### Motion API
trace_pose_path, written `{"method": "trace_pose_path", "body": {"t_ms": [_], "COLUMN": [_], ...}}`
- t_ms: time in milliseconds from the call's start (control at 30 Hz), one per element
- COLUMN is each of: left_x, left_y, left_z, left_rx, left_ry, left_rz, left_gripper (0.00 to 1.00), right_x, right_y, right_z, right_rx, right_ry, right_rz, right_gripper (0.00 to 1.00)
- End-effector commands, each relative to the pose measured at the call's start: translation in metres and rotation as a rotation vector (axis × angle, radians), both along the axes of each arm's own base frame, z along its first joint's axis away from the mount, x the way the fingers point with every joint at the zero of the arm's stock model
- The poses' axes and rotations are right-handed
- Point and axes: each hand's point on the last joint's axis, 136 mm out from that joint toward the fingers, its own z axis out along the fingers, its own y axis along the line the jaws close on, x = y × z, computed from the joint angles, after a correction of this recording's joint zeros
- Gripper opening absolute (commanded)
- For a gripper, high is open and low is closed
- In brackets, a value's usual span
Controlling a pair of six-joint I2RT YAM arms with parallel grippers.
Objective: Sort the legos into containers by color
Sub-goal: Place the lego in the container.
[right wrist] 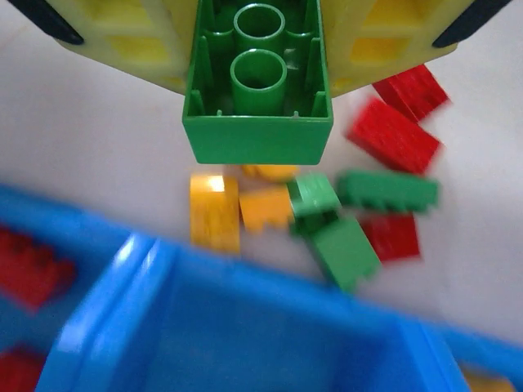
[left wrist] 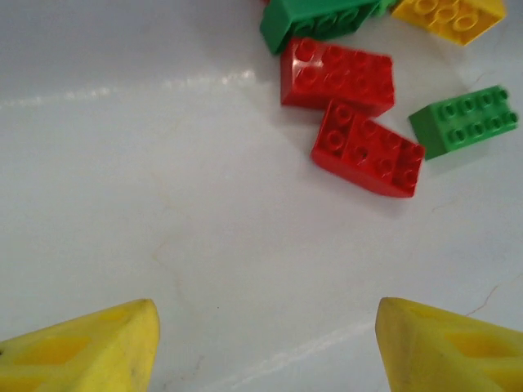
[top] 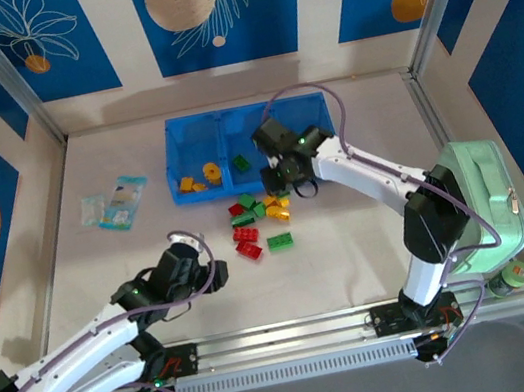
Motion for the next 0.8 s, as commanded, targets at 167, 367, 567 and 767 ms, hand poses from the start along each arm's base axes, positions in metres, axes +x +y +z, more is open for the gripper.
{"method": "trace_pose_path", "body": {"t_ms": [167, 367, 567, 767], "left_x": [-0.010, -0.014, -0.015, -0.012], "left_y": [-0.006, -0.011, -0.016, -0.030], "left_z": [-0.004, 0.001, 0.008, 0.022], "left_rx": [-0.065, -0.058, -0.033, -0.010], "left_ry": [0.020, 0.006, -0.008, -0.034], "left_rz": [0.018, 0.003, -0.023, -0.064], "left_gripper": [0.69, 0.69, 0.69, 0.69], "right_x": [0.081, 0.123, 0.144, 0.141], "right_y": [0.016, 0.023, 0.026, 0.022], "right_z": [-0.020, -0.049, -0.053, -0.021], "right_rx": [-0.075, -0.129, -0.158, -0.166], "right_ry": [0.039, 0.060, 0.007, -0.049], "right_rz": [-0.029, -0.054, -0.066, -0.081], "right_gripper": [0.35, 0.35, 0.45, 0.76]}}
